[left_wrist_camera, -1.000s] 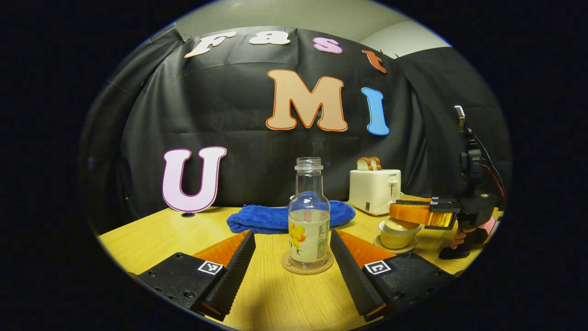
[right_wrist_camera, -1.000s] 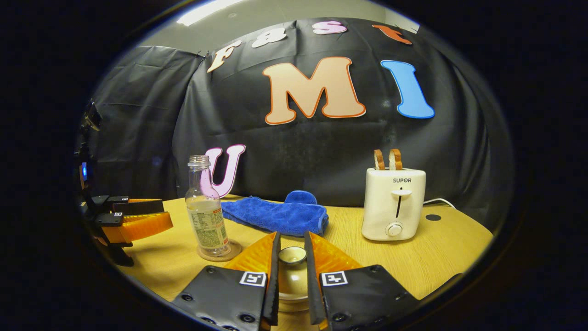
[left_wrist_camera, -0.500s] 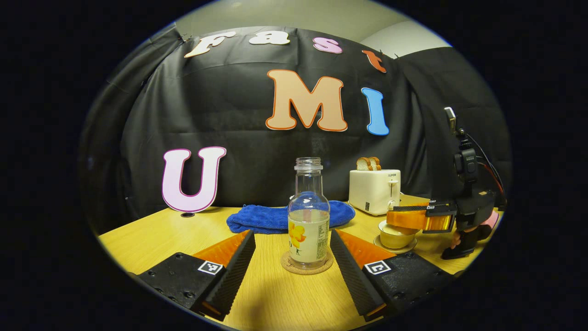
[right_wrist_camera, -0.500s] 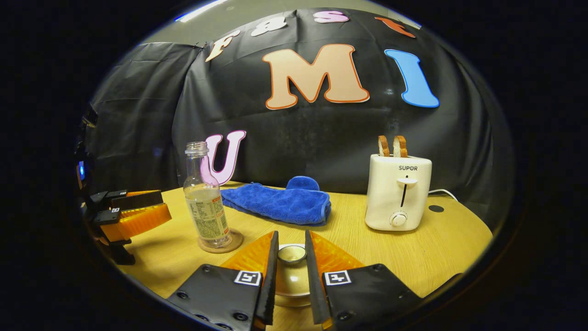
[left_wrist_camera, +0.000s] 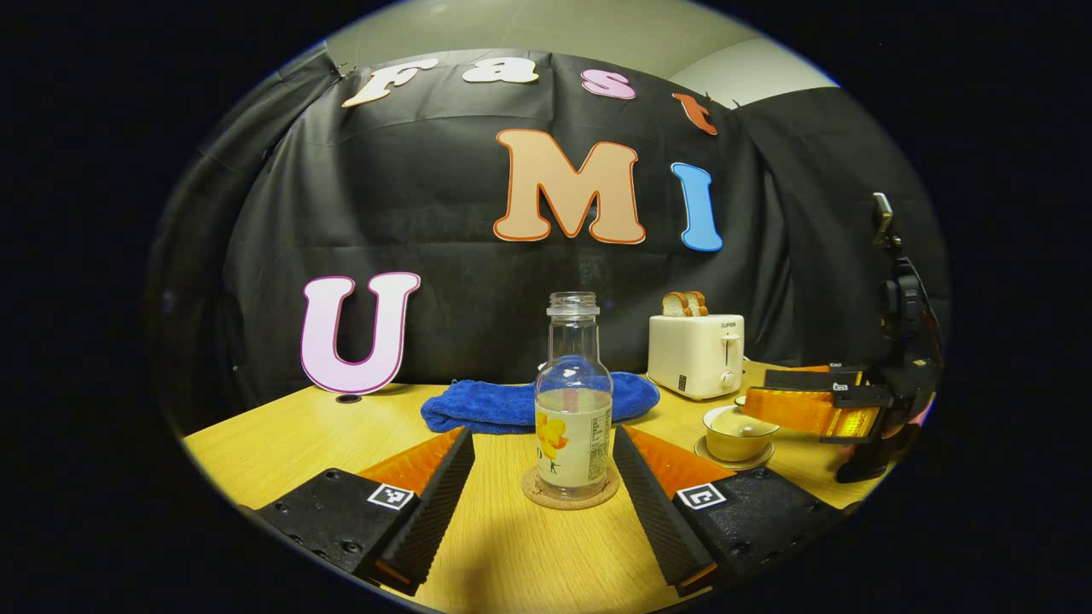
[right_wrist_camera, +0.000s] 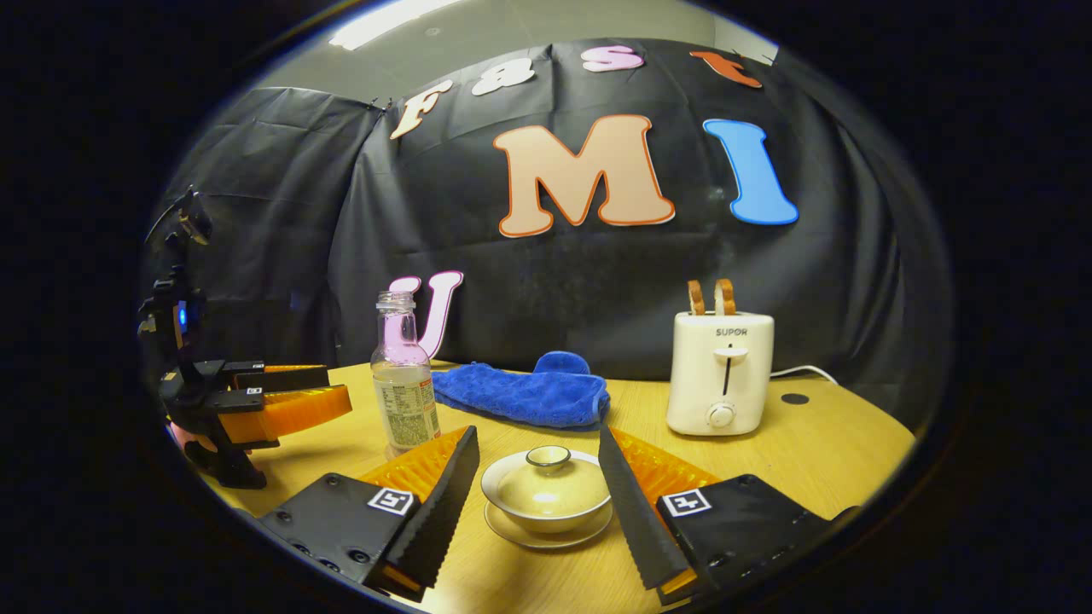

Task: Open the teacup lid with one hand, grasp the water bottle and pour water into the teacup with the other hand; after pouring, place the water bottle on the coaster and then close the teacup lid.

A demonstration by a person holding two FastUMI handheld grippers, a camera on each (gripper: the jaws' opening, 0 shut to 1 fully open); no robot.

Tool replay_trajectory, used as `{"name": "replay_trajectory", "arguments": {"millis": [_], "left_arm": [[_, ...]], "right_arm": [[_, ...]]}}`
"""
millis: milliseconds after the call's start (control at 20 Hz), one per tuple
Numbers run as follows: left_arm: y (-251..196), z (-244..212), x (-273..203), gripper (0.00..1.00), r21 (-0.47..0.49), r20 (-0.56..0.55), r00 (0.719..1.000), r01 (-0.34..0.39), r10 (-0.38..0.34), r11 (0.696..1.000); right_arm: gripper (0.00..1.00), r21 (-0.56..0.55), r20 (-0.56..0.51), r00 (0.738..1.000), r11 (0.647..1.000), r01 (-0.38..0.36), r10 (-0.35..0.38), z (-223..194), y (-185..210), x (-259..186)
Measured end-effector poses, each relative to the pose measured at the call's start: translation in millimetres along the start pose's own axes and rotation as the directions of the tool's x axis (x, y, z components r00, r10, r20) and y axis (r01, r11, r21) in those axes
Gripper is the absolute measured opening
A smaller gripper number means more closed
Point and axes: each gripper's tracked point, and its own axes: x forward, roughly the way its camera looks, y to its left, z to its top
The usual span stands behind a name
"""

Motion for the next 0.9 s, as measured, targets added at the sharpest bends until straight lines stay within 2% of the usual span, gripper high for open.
{"name": "replay_trajectory", "arguments": {"millis": [100,200,350,450,550,650,800,900], "left_arm": [[0.6,0.3,0.3,0.95,0.001,0.001,1.000,-0.001,0.001,1.000],[1.7,0.2,0.7,0.95,0.002,0.001,1.000,-0.005,0.005,1.000],[7.0,0.2,-0.7,0.95,0.003,0.000,0.999,-0.032,0.032,0.999],[15.0,0.1,-1.7,0.95,0.005,-0.001,0.997,-0.072,0.072,0.997],[23.4,-0.5,-4.6,0.95,0.005,-0.004,0.993,-0.120,0.120,0.993],[32.6,-1.3,-11.0,0.95,0.005,-0.009,0.984,-0.176,0.176,0.984],[47.4,-0.2,-28.5,0.96,0.007,-0.009,0.963,-0.268,0.268,0.963],[59.2,-0.7,-41.7,0.94,0.009,-0.011,0.942,-0.336,0.336,0.942]], "right_arm": [[0.92,0.000,0.022,0.999,0.999,0.033,-0.033,3.5,-7.7,-11.8],[0.89,0.001,0.024,0.998,0.998,0.063,-0.063,3.2,-13.5,-21.2],[0.89,-0.001,0.029,0.983,0.983,0.183,-0.183,3.2,-41.1,-39.0],[0.89,-0.002,0.035,0.956,0.956,0.293,-0.292,5.4,-62.5,-57.4],[0.89,-0.001,0.040,0.917,0.918,0.397,-0.397,6.5,-85.1,-75.9],[0.89,-0.001,0.043,0.881,0.882,0.472,-0.471,8.7,-99.8,-91.0],[0.89,0.000,0.048,0.844,0.845,0.535,-0.534,8.8,-114.0,-103.4],[0.89,-0.001,0.048,0.839,0.839,0.543,-0.543,9.3,-114.4,-105.4]]}}
